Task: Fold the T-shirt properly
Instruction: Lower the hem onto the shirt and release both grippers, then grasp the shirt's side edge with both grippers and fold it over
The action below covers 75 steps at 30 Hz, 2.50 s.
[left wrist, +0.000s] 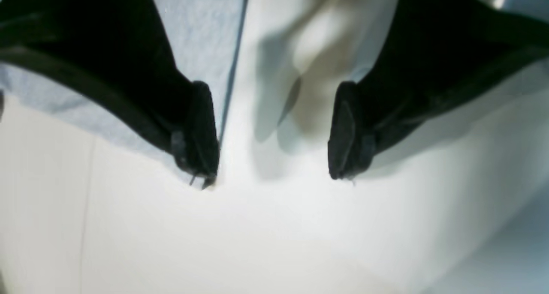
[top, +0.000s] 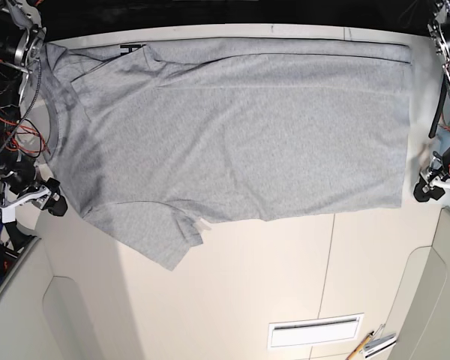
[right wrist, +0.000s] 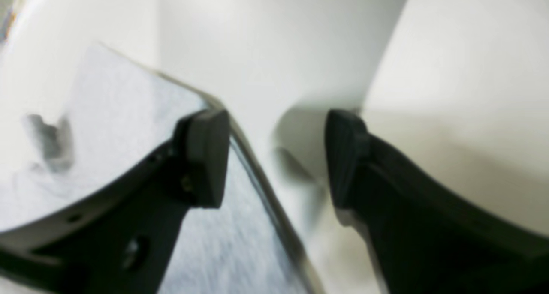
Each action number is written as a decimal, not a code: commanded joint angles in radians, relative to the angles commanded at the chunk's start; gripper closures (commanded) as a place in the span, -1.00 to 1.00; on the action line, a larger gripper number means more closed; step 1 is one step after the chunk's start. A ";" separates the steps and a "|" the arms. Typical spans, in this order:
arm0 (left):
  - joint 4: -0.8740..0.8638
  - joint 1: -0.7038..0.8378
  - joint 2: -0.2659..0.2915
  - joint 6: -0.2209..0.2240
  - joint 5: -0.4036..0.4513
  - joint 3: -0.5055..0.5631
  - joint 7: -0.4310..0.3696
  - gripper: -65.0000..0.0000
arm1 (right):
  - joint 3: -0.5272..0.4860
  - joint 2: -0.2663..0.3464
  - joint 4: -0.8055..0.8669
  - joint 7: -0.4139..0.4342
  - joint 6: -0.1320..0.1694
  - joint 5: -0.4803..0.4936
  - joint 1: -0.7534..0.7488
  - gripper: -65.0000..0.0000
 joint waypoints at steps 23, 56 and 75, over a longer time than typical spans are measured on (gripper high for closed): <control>0.001 -0.005 0.121 0.000 -0.019 0.017 0.200 0.48 | -0.155 -0.150 0.098 -0.106 0.022 0.000 0.000 0.23; 0.550 0.312 -0.053 0.000 -0.409 0.016 0.562 1.00 | -0.152 0.097 0.620 -0.344 0.010 0.221 -0.321 1.00; 0.550 0.365 -0.047 0.000 -0.406 0.016 0.500 1.00 | -0.018 -0.002 0.616 -0.241 0.007 0.151 -0.266 -0.04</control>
